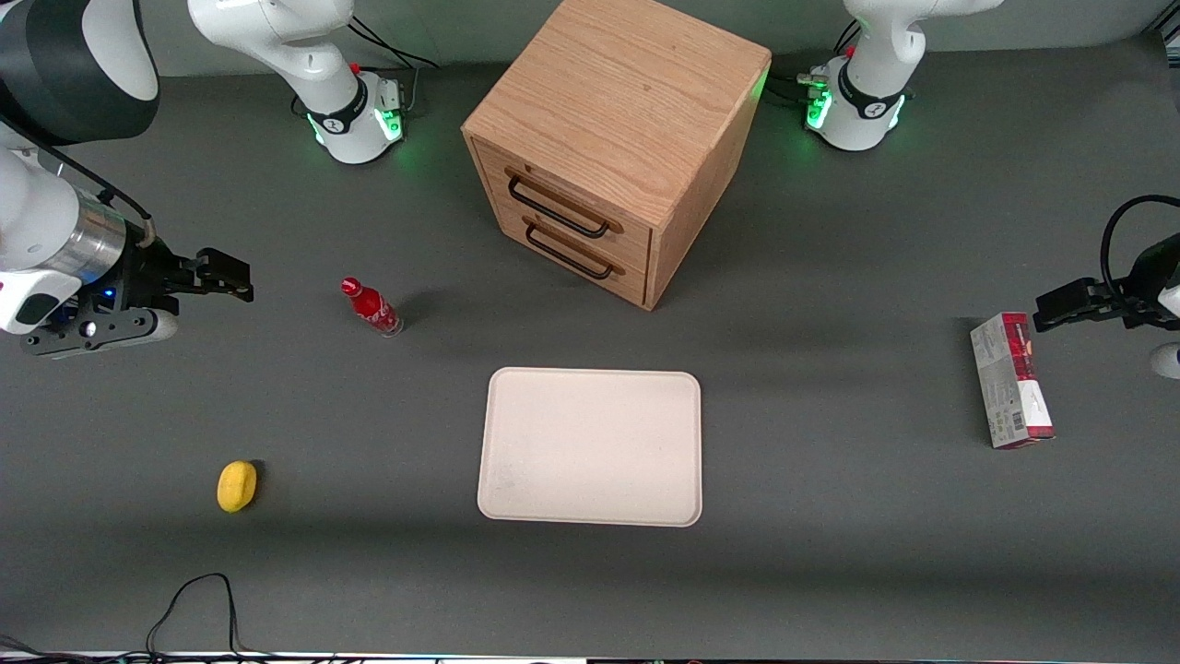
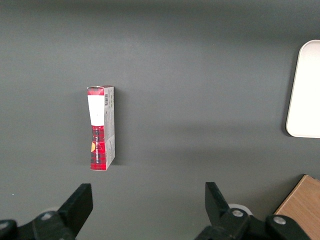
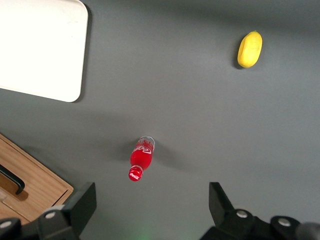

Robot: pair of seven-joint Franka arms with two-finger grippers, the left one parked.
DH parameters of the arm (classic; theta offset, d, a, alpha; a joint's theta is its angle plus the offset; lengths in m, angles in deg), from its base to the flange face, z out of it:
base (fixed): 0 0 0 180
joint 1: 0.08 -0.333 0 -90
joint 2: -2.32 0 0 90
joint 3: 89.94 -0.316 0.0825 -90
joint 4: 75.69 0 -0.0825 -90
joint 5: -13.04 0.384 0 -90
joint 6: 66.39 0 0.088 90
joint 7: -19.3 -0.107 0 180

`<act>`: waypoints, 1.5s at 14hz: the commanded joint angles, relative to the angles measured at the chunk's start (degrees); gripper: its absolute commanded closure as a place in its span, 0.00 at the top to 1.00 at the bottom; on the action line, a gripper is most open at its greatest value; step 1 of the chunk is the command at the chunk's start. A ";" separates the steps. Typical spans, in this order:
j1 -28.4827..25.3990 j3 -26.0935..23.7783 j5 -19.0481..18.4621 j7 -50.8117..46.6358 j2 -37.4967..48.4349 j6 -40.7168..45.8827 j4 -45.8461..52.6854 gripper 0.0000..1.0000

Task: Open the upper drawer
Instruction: 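Move the right gripper toward the upper drawer's black handle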

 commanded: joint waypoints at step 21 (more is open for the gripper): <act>-5.31 -2.21 11.69 3.53 -6.24 0.99 11.49 1.00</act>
